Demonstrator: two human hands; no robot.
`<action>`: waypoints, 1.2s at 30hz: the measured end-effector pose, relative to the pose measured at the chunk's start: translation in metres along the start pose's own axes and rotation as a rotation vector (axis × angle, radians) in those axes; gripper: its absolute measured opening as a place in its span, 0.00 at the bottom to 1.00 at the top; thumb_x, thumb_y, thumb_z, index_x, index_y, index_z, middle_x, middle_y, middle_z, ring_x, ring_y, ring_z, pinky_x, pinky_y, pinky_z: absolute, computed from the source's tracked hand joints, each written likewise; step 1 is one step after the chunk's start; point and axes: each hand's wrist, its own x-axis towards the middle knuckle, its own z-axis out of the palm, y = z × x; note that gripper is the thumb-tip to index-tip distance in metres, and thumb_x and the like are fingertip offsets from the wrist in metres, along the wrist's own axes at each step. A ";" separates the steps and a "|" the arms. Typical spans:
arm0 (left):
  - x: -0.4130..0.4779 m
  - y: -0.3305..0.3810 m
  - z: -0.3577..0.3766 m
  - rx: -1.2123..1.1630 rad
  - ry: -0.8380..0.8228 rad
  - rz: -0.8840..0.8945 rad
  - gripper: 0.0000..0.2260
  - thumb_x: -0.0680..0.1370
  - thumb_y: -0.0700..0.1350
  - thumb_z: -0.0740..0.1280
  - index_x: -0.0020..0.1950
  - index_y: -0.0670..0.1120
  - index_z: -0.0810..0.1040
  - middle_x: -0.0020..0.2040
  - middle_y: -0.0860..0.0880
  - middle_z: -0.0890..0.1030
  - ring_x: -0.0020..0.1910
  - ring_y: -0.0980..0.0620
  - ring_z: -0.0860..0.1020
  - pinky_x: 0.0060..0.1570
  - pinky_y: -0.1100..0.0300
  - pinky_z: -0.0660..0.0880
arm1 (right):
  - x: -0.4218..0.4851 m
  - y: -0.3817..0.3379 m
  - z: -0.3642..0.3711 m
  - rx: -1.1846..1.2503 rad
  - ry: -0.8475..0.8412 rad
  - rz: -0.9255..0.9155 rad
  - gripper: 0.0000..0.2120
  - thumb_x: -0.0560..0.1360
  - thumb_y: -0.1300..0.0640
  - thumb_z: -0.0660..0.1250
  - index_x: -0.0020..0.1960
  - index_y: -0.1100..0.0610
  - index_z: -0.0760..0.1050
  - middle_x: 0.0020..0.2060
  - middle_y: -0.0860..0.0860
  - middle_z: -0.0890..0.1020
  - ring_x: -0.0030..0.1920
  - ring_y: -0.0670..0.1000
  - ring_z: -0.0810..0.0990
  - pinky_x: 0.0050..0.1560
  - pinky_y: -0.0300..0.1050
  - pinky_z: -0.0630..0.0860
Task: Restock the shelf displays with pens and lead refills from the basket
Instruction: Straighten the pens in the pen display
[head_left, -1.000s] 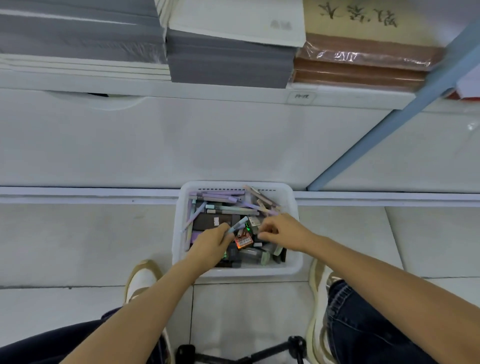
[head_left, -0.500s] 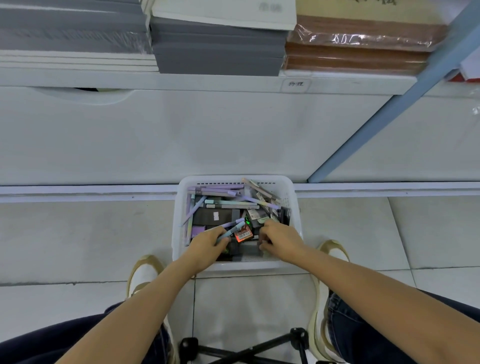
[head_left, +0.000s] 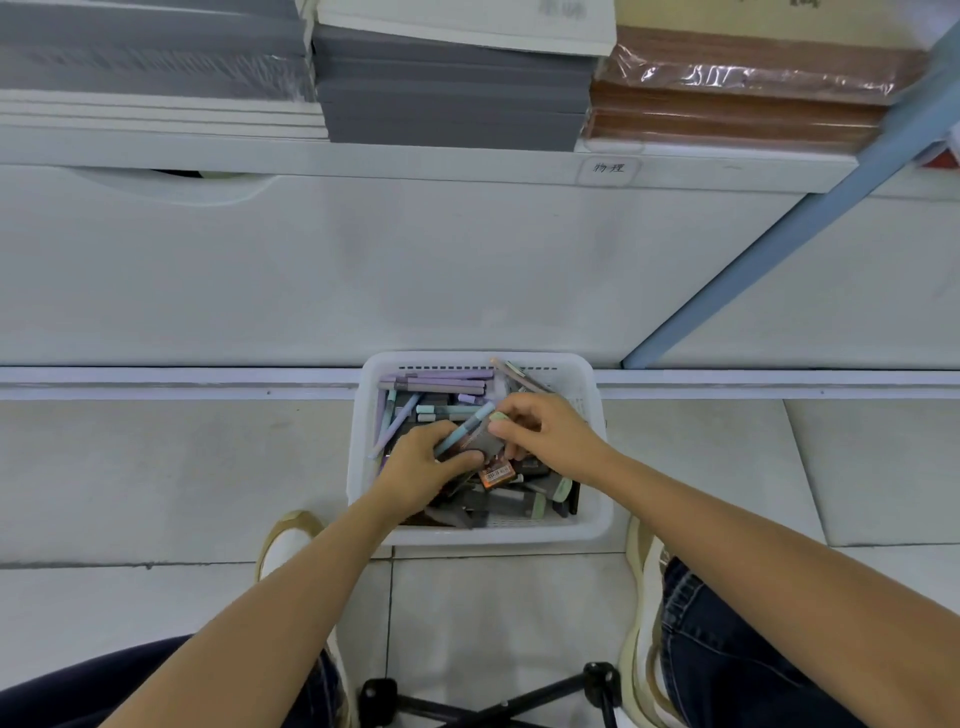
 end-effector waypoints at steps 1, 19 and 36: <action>0.001 0.000 -0.004 -0.014 0.002 -0.027 0.07 0.78 0.47 0.69 0.41 0.50 0.73 0.33 0.54 0.73 0.28 0.62 0.71 0.32 0.69 0.69 | 0.002 -0.001 0.001 0.051 0.012 0.016 0.07 0.79 0.54 0.65 0.54 0.54 0.78 0.37 0.51 0.83 0.36 0.48 0.83 0.38 0.39 0.79; -0.019 -0.022 -0.041 -0.067 0.146 -0.154 0.07 0.78 0.46 0.68 0.44 0.45 0.73 0.35 0.49 0.76 0.35 0.53 0.76 0.37 0.60 0.74 | 0.007 0.008 0.048 -0.569 -0.070 -0.054 0.08 0.78 0.51 0.65 0.52 0.53 0.81 0.46 0.46 0.77 0.48 0.46 0.76 0.47 0.43 0.72; -0.041 0.140 -0.142 -0.233 0.357 0.191 0.06 0.74 0.44 0.74 0.40 0.49 0.77 0.26 0.55 0.77 0.24 0.59 0.72 0.25 0.67 0.69 | 0.009 -0.206 -0.042 0.023 0.240 -0.449 0.08 0.77 0.63 0.67 0.56 0.62 0.77 0.43 0.57 0.81 0.35 0.53 0.76 0.33 0.46 0.77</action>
